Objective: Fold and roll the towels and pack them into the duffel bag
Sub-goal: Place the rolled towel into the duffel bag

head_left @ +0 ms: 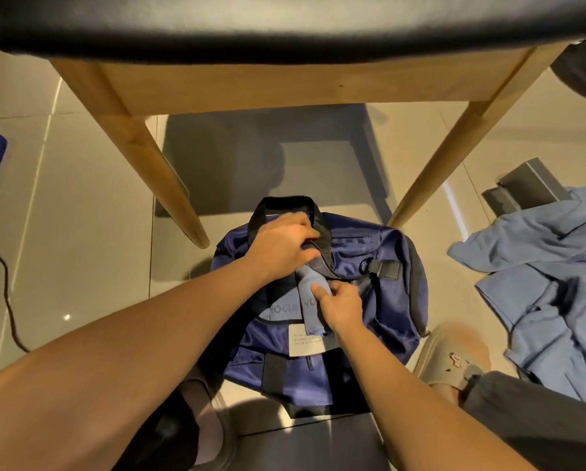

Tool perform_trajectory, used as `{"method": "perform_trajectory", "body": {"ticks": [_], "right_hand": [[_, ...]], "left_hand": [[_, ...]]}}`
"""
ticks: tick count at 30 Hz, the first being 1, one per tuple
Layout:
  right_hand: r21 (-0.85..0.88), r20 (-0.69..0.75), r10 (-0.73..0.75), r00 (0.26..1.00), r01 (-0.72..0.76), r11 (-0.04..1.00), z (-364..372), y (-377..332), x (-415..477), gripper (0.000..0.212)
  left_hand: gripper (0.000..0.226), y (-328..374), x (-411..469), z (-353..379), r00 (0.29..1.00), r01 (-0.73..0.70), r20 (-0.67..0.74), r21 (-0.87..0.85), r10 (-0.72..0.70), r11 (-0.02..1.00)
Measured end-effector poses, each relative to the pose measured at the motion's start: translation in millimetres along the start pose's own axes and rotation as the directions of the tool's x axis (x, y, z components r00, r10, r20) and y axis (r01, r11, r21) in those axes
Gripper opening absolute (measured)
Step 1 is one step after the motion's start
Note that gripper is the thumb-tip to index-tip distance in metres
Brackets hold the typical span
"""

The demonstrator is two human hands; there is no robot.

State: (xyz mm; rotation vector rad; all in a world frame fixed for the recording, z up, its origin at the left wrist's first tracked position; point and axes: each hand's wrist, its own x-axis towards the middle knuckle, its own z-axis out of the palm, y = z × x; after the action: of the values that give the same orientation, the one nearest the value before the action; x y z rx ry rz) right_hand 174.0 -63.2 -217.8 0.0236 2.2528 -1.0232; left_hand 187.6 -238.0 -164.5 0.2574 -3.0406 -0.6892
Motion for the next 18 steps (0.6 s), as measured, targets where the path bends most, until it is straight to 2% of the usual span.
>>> {"method": "perform_trajectory", "body": {"ticks": [2,3,4,5,7,8,9,11,14,16,18], "right_hand": [[0.019,-0.02,-0.016,1.0,0.016,1.0,1.4,1.1,-1.9,0.023],[0.028,-0.026,-0.025,0.999,0.025,0.999,2.4,2.6,-1.9,0.022],[0.037,-0.025,-0.025,0.999,0.026,0.999,2.9,3.4,-2.0,0.022],[0.045,-0.023,-0.022,1.0,0.023,0.999,3.3,4.3,-1.8,0.021],[0.059,-0.007,-0.017,1.0,0.018,0.998,3.3,5.6,-0.2,0.025],[0.069,0.0,-0.025,1.0,0.025,0.997,3.1,6.8,1.5,0.026],[0.079,0.0,-0.035,0.999,0.035,0.996,2.9,8.5,3.7,0.024],[0.076,0.014,-0.046,0.999,0.045,0.996,1.2,8.8,4.4,0.02],[0.008,0.07,-0.046,0.996,0.046,0.999,-5.3,2.6,-0.9,0.021],[-0.167,0.127,-0.061,0.99,0.082,0.983,-14.0,-1.5,-5.3,0.023],[-0.404,0.232,-0.068,0.97,0.16,0.9,-25.3,-2.8,-10.3,0.016]], "left_hand": [[0.028,4.7,3.9,4.7,0.978,-0.209,0.035,0.108,0.206,0.972],[0.024,8.4,6.6,6.3,0.969,-0.247,0.049,0.143,0.242,0.958],[0.024,13.7,11.3,6.1,0.977,-0.208,0.082,0.152,0.198,0.966],[0.026,18.8,17.0,5.0,0.988,-0.111,0.121,0.152,0.093,0.982],[0.033,22.0,27.7,6.8,0.971,0.163,0.156,0.133,-0.183,0.978],[0.034,19.4,30.4,11.1,0.948,0.269,0.156,0.073,-0.277,0.961],[0.033,17.1,31.4,14.7,0.93,0.339,0.156,-0.008,-0.334,0.941],[0.026,12.0,27.5,20.5,0.911,0.394,0.192,-0.144,-0.365,0.908],[0.025,7.0,17.9,20.2,0.913,0.344,0.282,-0.151,-0.294,0.927],[0.042,4.3,13.9,19.1,0.912,0.271,0.345,-0.101,-0.222,0.957],[0.055,3.4,11.1,22.0,0.909,0.166,0.391,-0.014,-0.147,0.986]]}}
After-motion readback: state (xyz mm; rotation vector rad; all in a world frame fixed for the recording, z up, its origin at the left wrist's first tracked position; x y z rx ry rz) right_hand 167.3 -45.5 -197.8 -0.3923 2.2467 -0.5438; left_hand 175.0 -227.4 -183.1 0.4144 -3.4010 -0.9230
